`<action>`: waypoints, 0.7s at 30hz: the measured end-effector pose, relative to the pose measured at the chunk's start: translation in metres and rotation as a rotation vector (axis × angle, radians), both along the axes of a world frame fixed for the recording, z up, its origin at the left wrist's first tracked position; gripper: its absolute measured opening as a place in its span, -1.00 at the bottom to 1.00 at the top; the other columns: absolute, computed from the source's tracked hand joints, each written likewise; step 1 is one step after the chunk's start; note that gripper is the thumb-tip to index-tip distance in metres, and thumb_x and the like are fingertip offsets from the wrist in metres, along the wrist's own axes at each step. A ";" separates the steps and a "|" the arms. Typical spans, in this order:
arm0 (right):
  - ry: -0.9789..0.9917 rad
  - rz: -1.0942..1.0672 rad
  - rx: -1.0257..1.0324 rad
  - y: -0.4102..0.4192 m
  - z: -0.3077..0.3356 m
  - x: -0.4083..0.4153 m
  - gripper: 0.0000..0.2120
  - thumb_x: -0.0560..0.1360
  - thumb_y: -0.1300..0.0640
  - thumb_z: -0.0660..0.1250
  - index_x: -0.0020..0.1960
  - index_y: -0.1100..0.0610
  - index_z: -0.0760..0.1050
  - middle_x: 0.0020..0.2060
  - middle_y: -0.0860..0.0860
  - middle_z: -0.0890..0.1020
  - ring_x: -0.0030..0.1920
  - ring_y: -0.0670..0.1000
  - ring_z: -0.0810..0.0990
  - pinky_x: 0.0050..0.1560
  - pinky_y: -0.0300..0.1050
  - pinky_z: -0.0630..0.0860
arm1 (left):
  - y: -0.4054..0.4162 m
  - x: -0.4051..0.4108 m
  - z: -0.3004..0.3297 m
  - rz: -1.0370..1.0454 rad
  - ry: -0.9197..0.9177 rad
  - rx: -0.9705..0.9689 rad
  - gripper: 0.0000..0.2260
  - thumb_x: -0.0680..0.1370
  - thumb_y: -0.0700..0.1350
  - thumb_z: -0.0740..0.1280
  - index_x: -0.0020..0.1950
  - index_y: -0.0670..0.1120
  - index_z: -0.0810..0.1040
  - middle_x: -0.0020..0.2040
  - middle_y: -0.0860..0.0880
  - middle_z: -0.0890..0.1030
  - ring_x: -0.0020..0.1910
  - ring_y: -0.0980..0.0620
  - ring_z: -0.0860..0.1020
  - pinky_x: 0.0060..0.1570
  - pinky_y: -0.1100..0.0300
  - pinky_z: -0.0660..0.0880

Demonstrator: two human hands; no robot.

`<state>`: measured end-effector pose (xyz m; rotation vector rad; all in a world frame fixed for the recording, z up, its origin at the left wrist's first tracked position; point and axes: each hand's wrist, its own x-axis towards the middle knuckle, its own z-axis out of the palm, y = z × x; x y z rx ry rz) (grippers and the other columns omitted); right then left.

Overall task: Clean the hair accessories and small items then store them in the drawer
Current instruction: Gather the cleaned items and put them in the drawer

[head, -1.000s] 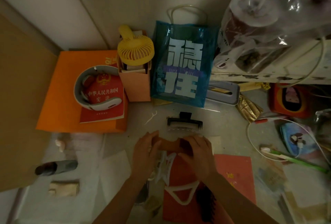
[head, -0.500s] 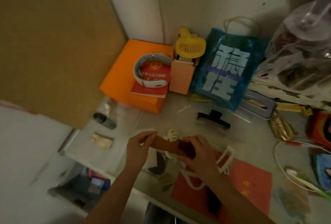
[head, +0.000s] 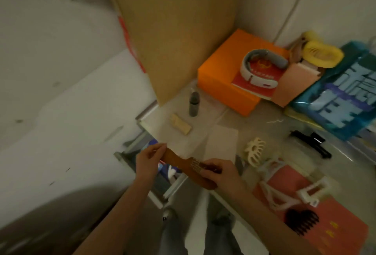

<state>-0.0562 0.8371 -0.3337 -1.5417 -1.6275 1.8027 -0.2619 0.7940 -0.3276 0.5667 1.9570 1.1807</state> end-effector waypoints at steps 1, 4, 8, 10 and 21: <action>-0.007 0.009 -0.007 -0.008 -0.003 -0.015 -0.83 0.45 0.19 0.44 -0.08 -0.08 0.59 -0.18 -0.15 0.65 -0.11 -0.07 0.64 -0.15 -0.33 0.55 | -0.008 -0.015 -0.005 -0.011 0.003 -0.025 -0.86 0.56 -0.18 0.30 0.06 -0.16 0.62 -0.05 -0.08 0.60 -0.06 0.03 0.57 -0.07 0.36 0.49; -0.047 0.018 -0.024 -0.027 -0.016 -0.054 -0.82 0.47 0.21 0.42 -0.06 -0.06 0.54 -0.23 -0.18 0.60 -0.19 -0.14 0.60 -0.25 -0.47 0.47 | -0.035 -0.054 -0.028 -0.084 0.001 -0.106 -0.85 0.56 -0.11 0.32 0.12 -0.04 0.58 0.05 -0.09 0.61 0.12 -0.08 0.56 0.12 0.14 0.44; -0.106 -0.093 -0.077 -0.045 -0.049 -0.099 -0.85 0.45 0.26 0.43 -0.04 0.06 0.56 -0.18 -0.03 0.64 -0.07 0.06 0.63 -0.18 -0.34 0.51 | -0.064 -0.089 -0.070 -0.223 0.302 -0.299 -0.46 0.54 -0.01 0.35 0.47 -0.08 0.28 0.42 -0.12 0.37 0.37 -0.12 0.37 0.32 0.03 0.32; -0.145 -0.139 -0.078 -0.048 -0.070 -0.115 -0.84 0.44 0.23 0.45 -0.01 0.07 0.56 -0.12 0.03 0.65 -0.06 0.05 0.63 -0.08 -0.15 0.58 | -0.074 -0.096 -0.090 -0.342 0.474 -0.414 -0.32 0.53 0.11 0.31 0.54 -0.04 0.08 0.53 -0.09 0.17 0.45 -0.12 0.27 0.40 -0.04 0.23; -0.226 -0.068 -0.264 -0.019 -0.168 -0.180 -0.82 0.45 0.28 0.42 -0.01 0.11 0.49 -0.03 0.08 0.60 0.03 0.10 0.59 0.08 0.03 0.56 | -0.095 -0.097 -0.156 -0.645 0.778 -0.628 0.00 0.36 0.41 0.26 0.55 -0.12 -0.11 0.54 -0.08 -0.09 0.51 -0.15 0.08 0.40 -0.13 -0.01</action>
